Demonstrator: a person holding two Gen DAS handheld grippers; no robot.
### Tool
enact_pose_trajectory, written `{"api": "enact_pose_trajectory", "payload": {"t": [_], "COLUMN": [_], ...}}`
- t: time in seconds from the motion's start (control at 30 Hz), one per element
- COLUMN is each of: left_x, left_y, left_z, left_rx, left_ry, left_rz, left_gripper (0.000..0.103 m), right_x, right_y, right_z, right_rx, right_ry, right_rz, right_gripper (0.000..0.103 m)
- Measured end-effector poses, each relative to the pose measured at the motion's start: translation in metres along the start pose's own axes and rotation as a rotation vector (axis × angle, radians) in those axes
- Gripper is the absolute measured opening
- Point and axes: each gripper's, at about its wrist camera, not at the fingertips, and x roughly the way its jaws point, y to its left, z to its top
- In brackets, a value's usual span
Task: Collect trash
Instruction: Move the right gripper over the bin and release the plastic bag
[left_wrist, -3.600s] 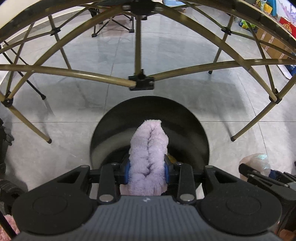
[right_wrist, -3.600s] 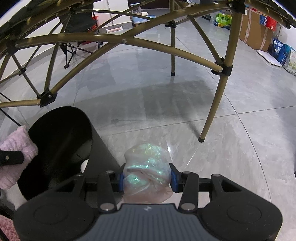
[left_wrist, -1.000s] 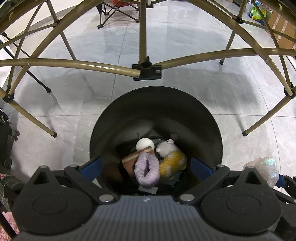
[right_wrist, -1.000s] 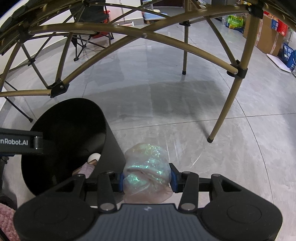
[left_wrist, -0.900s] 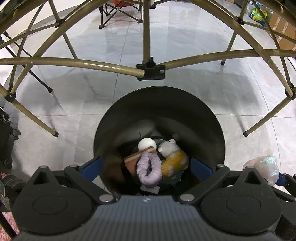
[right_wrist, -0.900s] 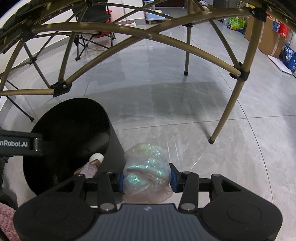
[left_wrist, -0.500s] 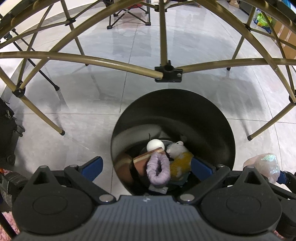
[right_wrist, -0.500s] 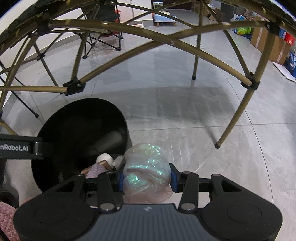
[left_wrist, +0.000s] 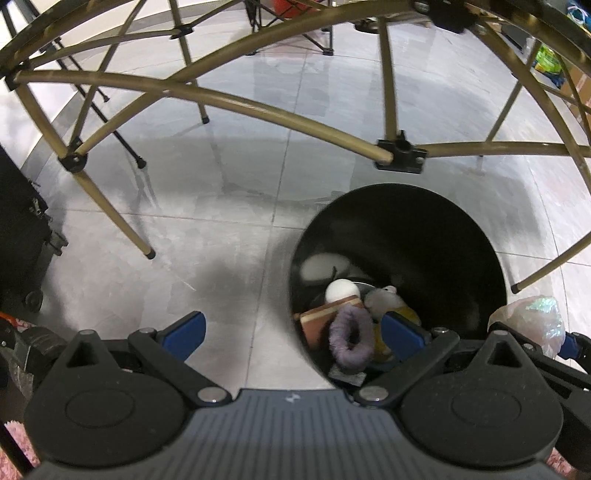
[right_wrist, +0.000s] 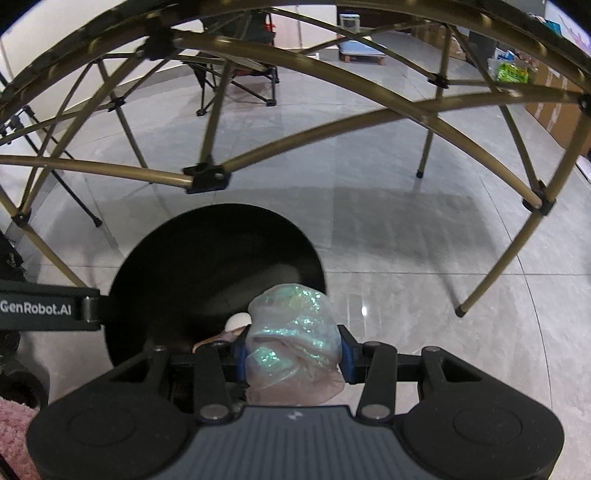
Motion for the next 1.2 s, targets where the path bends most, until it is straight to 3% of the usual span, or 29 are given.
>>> {"api": "enact_pose_trajectory", "payload": {"t": [0.6, 1.2], "left_x": [-0.002, 0.008], "left_y": [0.066, 0.105], "left_z": [-0.009, -0.021], "left_rx": [-0.093, -0.132], "left_ry": [0.001, 0.031], "left_rz": [0.034, 0.074], "left_gripper": [0.103, 0.103], "right_x": [0.01, 0.039], "right_y": [0.066, 0.081], "right_z": [0.013, 0.013], "right_rx": [-0.093, -0.097], "right_ry": [0.01, 0.07], "right_rz": [0.054, 0.028], "right_gripper": [0.043, 0.043]}}
